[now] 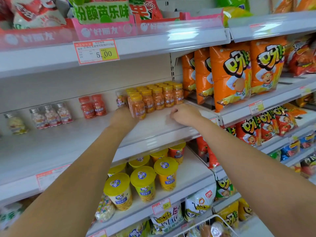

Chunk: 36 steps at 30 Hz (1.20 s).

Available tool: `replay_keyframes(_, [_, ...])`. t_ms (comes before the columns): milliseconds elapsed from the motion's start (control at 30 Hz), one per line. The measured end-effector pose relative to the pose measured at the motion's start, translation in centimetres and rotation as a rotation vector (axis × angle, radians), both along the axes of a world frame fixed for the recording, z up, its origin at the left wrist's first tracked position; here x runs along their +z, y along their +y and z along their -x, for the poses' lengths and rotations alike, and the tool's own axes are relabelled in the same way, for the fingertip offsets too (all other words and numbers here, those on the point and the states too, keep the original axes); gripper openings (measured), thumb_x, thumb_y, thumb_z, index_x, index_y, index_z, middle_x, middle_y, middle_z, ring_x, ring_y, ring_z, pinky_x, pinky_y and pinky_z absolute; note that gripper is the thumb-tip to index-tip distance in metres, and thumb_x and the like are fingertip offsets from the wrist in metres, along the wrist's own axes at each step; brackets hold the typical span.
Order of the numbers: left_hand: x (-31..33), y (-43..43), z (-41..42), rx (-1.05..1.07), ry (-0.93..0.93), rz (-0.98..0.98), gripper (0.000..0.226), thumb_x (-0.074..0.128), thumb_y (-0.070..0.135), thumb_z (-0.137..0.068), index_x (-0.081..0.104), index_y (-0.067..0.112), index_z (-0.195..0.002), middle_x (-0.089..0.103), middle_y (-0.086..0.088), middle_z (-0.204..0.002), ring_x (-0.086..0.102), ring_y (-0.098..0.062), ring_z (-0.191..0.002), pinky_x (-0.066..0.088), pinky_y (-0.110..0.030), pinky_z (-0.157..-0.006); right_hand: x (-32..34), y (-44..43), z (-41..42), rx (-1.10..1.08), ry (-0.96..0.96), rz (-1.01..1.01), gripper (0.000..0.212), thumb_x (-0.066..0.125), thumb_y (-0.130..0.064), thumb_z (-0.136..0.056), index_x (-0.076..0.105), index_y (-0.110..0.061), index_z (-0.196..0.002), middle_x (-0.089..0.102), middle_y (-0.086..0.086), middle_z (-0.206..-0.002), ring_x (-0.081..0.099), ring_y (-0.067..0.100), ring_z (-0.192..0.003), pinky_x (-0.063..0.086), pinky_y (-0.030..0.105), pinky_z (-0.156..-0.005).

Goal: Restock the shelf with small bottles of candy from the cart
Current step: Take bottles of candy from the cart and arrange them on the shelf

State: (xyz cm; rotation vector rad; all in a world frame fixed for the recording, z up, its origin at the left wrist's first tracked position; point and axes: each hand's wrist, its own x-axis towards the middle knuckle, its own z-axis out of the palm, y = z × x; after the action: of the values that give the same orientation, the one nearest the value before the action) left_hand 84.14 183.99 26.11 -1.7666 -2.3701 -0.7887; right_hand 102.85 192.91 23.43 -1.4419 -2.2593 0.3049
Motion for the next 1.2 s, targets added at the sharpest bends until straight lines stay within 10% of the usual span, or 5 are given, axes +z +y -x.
replay_keyframes(233, [-3.6,-10.7,-4.6,-0.232,-0.018,-0.367,0.023,0.053,0.029,-0.093,0.060,0.010,-0.083,0.064,-0.001,-0.082,0.058,-0.021,-0.072,0.045,-0.032,-0.067,1.0,-4.9,-1.6,0.232,0.435,0.005,0.008,0.061,-0.021,-0.091,0.067,-0.024,-0.088,0.064,-0.012,-0.093,0.059,0.006,-0.095,0.045,0.023,-0.093])
replay_keyframes(533, [-19.3,-21.0,-5.9,-0.267,-0.245,0.077,0.048,0.054,0.034,-0.094,0.034,0.013,-0.056,0.031,0.000,-0.049,0.029,-0.012,-0.045,0.022,-0.023,-0.045,-9.6,-17.8,-5.3,0.359,0.213,0.143,0.033,0.063,-0.030,-0.090,0.056,-0.006,-0.070,0.046,-0.001,-0.059,0.038,0.007,-0.053,0.029,0.024,-0.055])
replay_keyframes(833, [-32.0,-26.9,-7.0,-0.298,-0.282,0.650,0.007,0.059,0.025,-0.090,0.058,0.019,-0.089,0.059,0.002,-0.088,0.058,-0.020,-0.090,0.045,-0.029,-0.076,-27.3,-25.6,-9.0,0.377,-0.171,0.669,0.022,0.062,-0.041,-0.088,0.065,-0.020,-0.093,0.064,-0.007,-0.090,0.062,0.016,-0.078,0.051,0.036,-0.074])
replay_keyframes(1033, [-36.0,-29.1,-9.3,-0.468,-0.174,0.917,0.027,0.064,0.030,-0.087,0.065,0.014,-0.108,0.065,-0.002,-0.110,0.059,-0.017,-0.104,0.045,-0.025,-0.082,-33.7,-30.8,-8.4,0.453,-0.275,0.818,0.046,0.071,-0.049,-0.077,0.062,-0.012,-0.102,0.061,-0.002,-0.086,0.053,0.014,-0.080,0.040,0.024,-0.063])
replay_keyframes(1200, [-36.1,-28.7,-10.2,-0.505,-0.053,1.009,0.036,0.055,0.041,-0.092,0.065,0.015,-0.113,0.064,-0.002,-0.115,0.058,-0.020,-0.107,0.045,-0.031,-0.084,-35.1,-31.5,-8.6,0.478,-0.275,0.830,0.064,0.081,-0.033,-0.073,0.054,-0.019,-0.130,0.057,-0.004,-0.128,0.055,0.014,-0.109,0.042,0.023,-0.082])
